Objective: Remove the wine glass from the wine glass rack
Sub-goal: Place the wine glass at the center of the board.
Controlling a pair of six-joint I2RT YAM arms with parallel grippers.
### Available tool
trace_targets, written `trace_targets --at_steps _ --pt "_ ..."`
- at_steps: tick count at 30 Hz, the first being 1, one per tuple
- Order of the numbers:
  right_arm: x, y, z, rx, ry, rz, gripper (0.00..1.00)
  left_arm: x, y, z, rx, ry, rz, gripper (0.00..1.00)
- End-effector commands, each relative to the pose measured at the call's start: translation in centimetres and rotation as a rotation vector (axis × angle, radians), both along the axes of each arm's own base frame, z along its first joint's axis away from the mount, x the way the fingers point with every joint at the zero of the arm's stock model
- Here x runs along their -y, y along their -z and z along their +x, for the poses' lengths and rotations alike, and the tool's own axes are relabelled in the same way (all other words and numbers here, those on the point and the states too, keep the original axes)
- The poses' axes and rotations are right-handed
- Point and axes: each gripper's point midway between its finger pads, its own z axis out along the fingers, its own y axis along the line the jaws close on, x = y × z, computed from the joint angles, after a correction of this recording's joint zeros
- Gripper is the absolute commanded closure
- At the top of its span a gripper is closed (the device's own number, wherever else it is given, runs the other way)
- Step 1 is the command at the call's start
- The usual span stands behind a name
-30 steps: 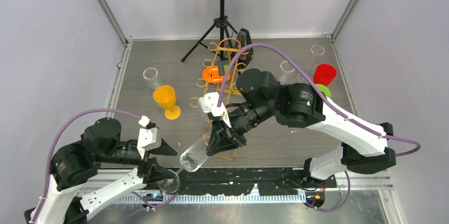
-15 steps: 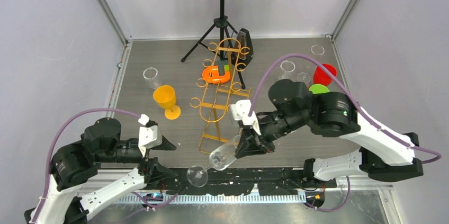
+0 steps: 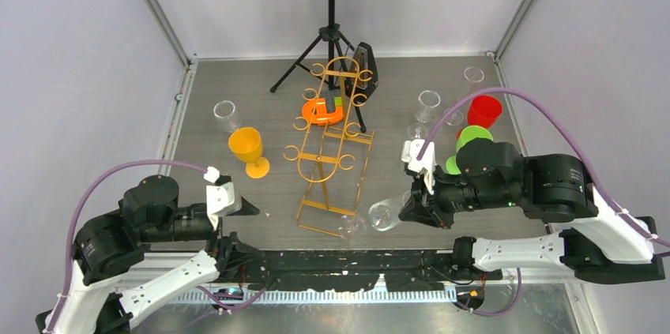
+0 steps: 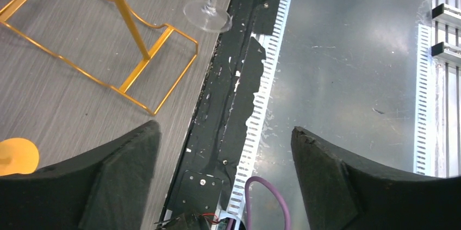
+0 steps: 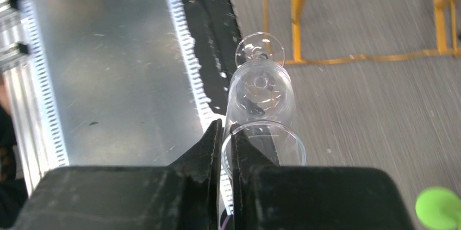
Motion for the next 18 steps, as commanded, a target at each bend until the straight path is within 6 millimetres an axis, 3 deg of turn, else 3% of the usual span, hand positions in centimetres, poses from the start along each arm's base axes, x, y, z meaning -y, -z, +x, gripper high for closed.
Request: trace_targets --at_steps 1,7,18 --pt "2.0 0.8 4.5 0.019 0.339 -0.037 0.94 0.2 -1.1 1.2 0.046 -0.042 -0.022 0.06" --pt "3.9 4.0 8.8 -0.031 0.535 -0.125 0.95 0.6 -0.9 1.2 0.015 -0.049 -0.025 0.00" --pt "5.0 6.4 16.2 -0.070 0.716 -0.183 0.95 1.0 -0.8 2.1 0.006 -0.085 -0.019 0.00"
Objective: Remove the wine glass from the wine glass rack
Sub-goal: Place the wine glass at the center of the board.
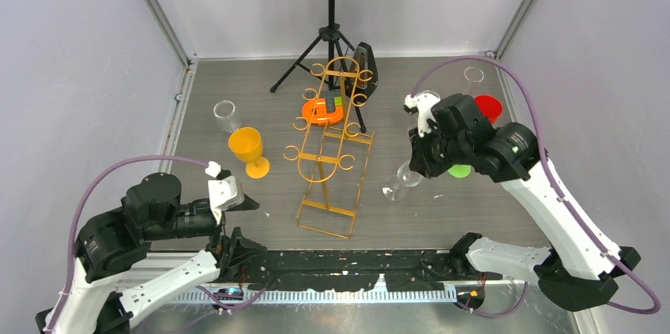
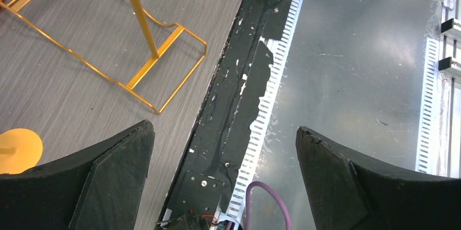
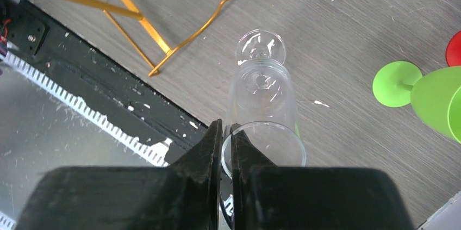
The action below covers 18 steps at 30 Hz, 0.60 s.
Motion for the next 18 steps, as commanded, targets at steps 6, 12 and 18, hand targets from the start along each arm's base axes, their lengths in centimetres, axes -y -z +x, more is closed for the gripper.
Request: trace_targets --at_steps 6,12,18 --pt "1.0 0.6 6.5 0.029 0.083 0.025 0.94 1.5 -0.3 1.6 0.001 -0.032 -0.030 0.00" --pt "2.8 1.2 9.3 0.017 0.178 -0.002 0.95 2.1 0.1 1.9 -0.011 -0.032 -0.033 0.00" --pt "4.3 2.6 11.0 -0.007 0.248 -0.056 0.94 2.6 0.5 2.7 -0.015 -0.050 -0.028 0.00"
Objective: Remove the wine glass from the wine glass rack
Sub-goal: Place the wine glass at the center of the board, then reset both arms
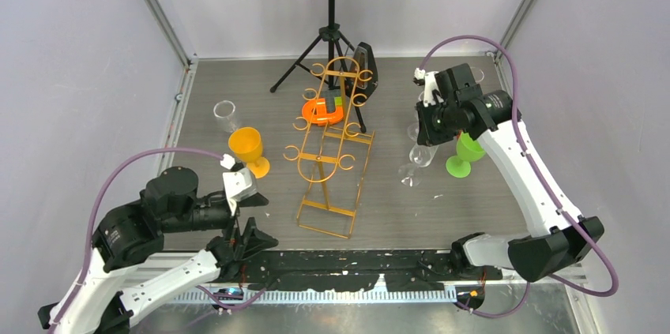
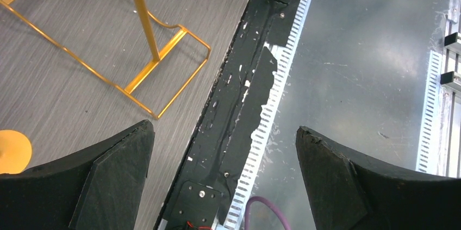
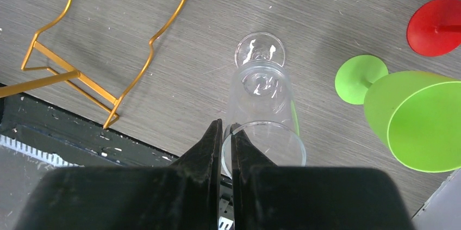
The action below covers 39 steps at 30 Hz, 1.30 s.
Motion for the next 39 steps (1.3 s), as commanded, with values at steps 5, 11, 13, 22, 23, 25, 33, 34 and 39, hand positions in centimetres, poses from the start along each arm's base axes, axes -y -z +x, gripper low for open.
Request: trace_targets --at_steps 5,11,13,22,23,25,33,34,39 --pt "1.3 -0.4 2.6 0.078 0.056 -0.025 0.94 1.2 -0.5 1.4 0.021 -0.023 -0.018 0.00" --pt "1.2 -0.3 2.9 0.088 0.054 -0.009 0.74 1.1 -0.5 1.4 0.026 -0.025 -0.021 0.00" --pt "1.0 -0.7 3.0 0.099 0.052 -0.003 0.68 1.1 -0.5 1.5 0.028 -0.029 -0.020 0.00" --pt "1.1 -4.7 4.0 0.188 0.075 0.017 0.52 0.9 -0.5 1.9 0.031 -0.049 -0.012 0.00" --pt "1.1 -5.1 4.0 0.196 0.079 0.021 0.51 0.9 -0.6 1.9 0.032 -0.054 -0.013 0.00" --pt "0.9 -6.6 4.1 0.229 0.075 0.039 0.48 0.9 -0.8 2.0 0.034 -0.061 -0.013 0.01" --pt "1.4 -11.1 3.2 0.362 0.108 0.096 0.01 0.4 -2.3 3.1 0.058 -0.137 -0.024 0.00" --pt "1.3 -11.5 3.2 0.378 0.110 0.110 0.02 0.3 -2.6 3.3 0.063 -0.152 -0.028 0.00" --pt "1.3 -12.4 2.2 0.393 0.150 0.160 0.05 -0.4 -4.3 4.9 0.082 -0.272 -0.046 0.00"
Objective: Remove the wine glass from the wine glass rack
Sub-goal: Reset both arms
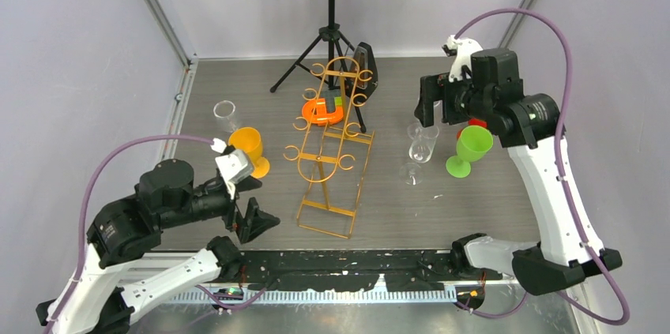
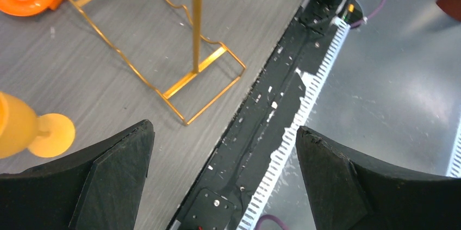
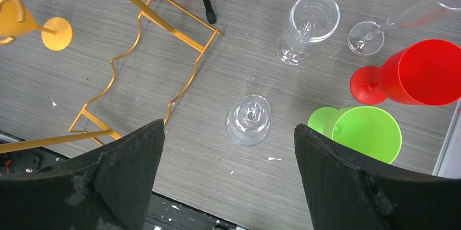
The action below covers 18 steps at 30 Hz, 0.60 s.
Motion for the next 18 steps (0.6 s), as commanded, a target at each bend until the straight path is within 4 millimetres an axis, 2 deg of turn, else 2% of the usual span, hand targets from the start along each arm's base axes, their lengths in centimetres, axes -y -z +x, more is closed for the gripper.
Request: trace_targets --at_steps 1,9,15,18 --pt "0.3 -2.6 -0.2 0.086 0.065 0.072 0.05 -0.5 -3.0 2.2 0.056 -0.139 -0.057 0.00" --pt "1.4 -3.8 -1.7 0.160 0.153 0.145 0.05 -3.5 -3.8 5.7 0.093 -0.437 -0.050 0.00" --pt "1.5 -4.5 -2.8 0.198 0.141 0.171 0.05 -5.3 -4.0 6.6 0.098 -0.560 -0.052 0.00" --pt "2.6 -4.7 -2.7 0.212 0.207 0.154 0.05 -5.7 -4.2 6.6 0.098 -0.586 -0.064 0.00"
